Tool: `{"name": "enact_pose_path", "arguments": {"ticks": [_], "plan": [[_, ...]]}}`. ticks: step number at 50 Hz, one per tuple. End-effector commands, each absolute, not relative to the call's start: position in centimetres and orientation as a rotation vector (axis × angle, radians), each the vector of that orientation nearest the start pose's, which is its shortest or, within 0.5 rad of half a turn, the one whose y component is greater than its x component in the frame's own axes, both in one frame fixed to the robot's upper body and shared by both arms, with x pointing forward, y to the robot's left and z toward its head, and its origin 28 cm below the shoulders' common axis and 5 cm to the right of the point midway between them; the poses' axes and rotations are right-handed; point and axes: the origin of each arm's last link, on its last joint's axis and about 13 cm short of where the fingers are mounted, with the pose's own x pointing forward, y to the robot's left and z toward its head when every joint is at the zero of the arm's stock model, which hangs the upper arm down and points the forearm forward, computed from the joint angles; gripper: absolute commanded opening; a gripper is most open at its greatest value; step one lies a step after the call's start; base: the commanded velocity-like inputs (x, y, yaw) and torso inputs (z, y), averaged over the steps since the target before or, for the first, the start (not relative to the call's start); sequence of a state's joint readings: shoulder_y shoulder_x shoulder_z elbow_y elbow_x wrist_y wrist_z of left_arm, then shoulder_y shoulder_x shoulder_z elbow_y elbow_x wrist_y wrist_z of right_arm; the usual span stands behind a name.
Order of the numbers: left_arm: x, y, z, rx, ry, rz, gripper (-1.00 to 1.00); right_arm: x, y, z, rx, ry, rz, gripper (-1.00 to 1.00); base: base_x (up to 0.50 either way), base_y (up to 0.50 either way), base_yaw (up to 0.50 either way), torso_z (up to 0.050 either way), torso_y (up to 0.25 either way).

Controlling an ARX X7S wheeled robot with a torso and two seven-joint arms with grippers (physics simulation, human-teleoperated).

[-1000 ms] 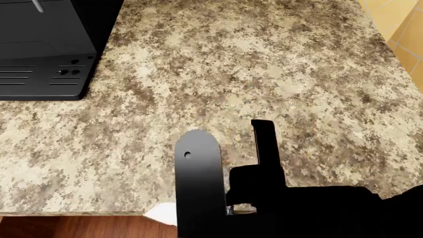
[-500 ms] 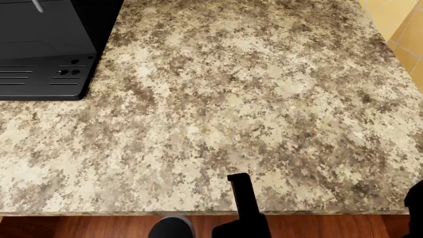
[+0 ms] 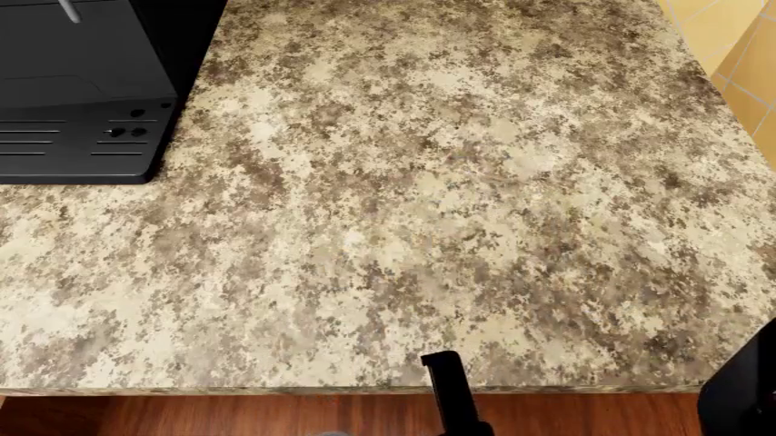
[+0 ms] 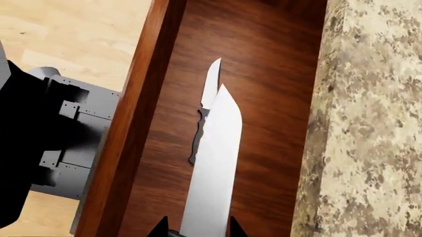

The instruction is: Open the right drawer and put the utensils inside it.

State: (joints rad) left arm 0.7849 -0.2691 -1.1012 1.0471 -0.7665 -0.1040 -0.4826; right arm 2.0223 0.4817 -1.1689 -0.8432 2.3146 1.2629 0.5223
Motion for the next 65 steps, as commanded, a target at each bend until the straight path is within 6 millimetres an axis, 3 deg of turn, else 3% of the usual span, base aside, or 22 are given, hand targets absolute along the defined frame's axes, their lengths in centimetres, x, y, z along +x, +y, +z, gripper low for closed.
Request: {"name": "enact_pose_path", "arguments": {"ticks": [1,26,27,48,55,65], "plan": [[3.0,33.1,19.9,0.160,-0.469,0.774,1.00,12.3,-6.7,31.6,-1.247,0.388,1.357,-1.00,0.00,0.00,0.00,0.000,0.000],[3.0,33.1,19.9,0.159,-0.471,0.775,1.00,12.4,-6.8,31.8,-1.220,0.409,1.372,-1.00,0.00,0.00,0.00,0.000,0.000],[3.0,33.1,19.9,0.159,-0.471,0.775,1.00,12.3,-6.8,31.8,-1.222,0.409,1.369,1.00,0.00,0.00,0.00,0.000,0.000],[3.0,33.1,19.9,0.161,-0.472,0.774,1.00,12.0,-6.8,31.7,-1.231,0.402,1.361,1.00,0.00,0.00,0.00,0.000,0.000],[3.0,33.1,19.9,0.160,-0.473,0.775,1.00,11.6,-6.7,33.2,-1.219,0.322,1.339,1.00,0.00,0.00,0.00,0.000,0.000],[3.0,33.1,20.0,0.159,-0.475,0.775,1.00,12.6,-7.0,36.2,-1.148,0.096,1.088,1.00,0.00,0.00,0.00,0.000,0.000]]}}
